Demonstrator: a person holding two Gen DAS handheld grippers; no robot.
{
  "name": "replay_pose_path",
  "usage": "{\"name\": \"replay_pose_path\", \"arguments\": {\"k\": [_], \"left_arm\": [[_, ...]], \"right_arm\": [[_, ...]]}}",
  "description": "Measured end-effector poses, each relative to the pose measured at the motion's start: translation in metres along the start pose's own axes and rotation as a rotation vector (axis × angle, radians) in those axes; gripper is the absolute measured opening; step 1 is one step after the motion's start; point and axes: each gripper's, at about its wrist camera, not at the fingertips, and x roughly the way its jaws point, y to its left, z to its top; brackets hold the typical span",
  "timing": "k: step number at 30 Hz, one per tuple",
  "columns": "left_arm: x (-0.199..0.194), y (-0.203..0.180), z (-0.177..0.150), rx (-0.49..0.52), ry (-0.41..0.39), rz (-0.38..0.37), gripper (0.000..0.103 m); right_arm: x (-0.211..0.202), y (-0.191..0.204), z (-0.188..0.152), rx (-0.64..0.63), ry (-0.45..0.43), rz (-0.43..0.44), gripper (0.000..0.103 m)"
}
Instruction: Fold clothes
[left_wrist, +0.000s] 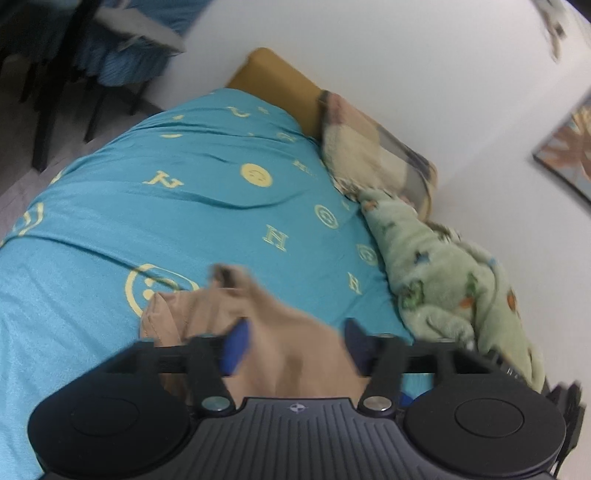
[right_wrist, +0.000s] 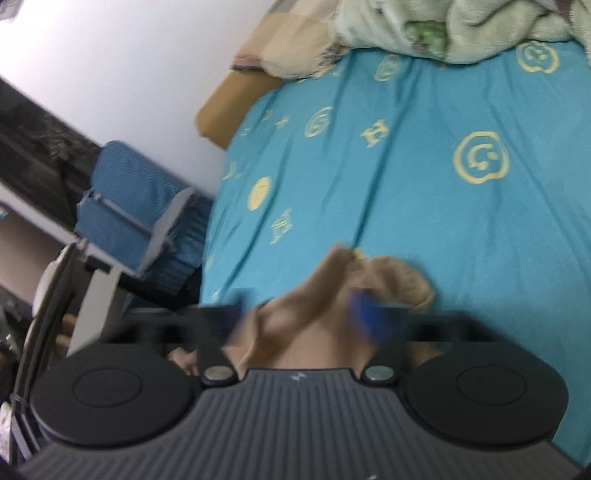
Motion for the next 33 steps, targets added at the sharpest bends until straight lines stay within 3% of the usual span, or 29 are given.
{"name": "replay_pose_path", "arguments": {"k": [4,7,8,11,12,14,15,17,23,28,30,31,33], "left_arm": [[0.004,0.001,-0.006,0.053,0.007,0.089,0.066],[0.01,0.004,-0.011,0.081,0.018,0.144,0.066],[0.013,0.005,-0.012,0.085,0.025,0.155,0.064],[0.023,0.011,-0.017,0.096,0.047,0.189,0.061],[0.026,0.013,-0.018,0.099,0.054,0.2,0.051],[0.033,0.016,-0.021,0.106,0.068,0.222,0.034],[0.037,0.018,-0.022,0.11,0.075,0.234,0.024],[0.035,0.015,-0.024,0.128,0.056,0.24,0.015],[0.014,-0.005,-0.024,0.201,-0.081,0.237,0.007],[0.027,0.002,-0.025,0.185,-0.031,0.255,0.008],[0.027,0.001,-0.028,0.201,-0.021,0.268,0.014],[0.025,-0.001,-0.028,0.207,-0.024,0.273,0.016],[0.021,-0.005,-0.029,0.22,-0.038,0.271,0.031]], "right_arm": [[-0.009,0.009,0.001,-0.095,-0.043,0.0,0.086],[0.002,0.004,0.004,-0.183,-0.029,-0.114,0.069],[0.008,0.0,0.004,-0.19,-0.007,-0.152,0.067],[0.022,-0.012,-0.005,-0.189,0.049,-0.195,0.05],[0.025,-0.013,-0.009,-0.208,0.059,-0.208,0.047],[0.028,-0.011,-0.016,-0.258,0.063,-0.225,0.024],[0.027,-0.009,-0.018,-0.281,0.056,-0.229,0.018],[0.024,-0.004,-0.02,-0.318,0.03,-0.23,0.009],[0.015,0.009,-0.016,-0.399,-0.06,-0.203,0.008],[0.025,0.006,-0.016,-0.403,-0.045,-0.227,0.01],[0.026,0.003,-0.015,-0.387,-0.032,-0.239,0.013],[0.025,0.003,-0.015,-0.383,-0.034,-0.244,0.019],[0.022,0.004,-0.013,-0.38,-0.046,-0.248,0.04]]}}
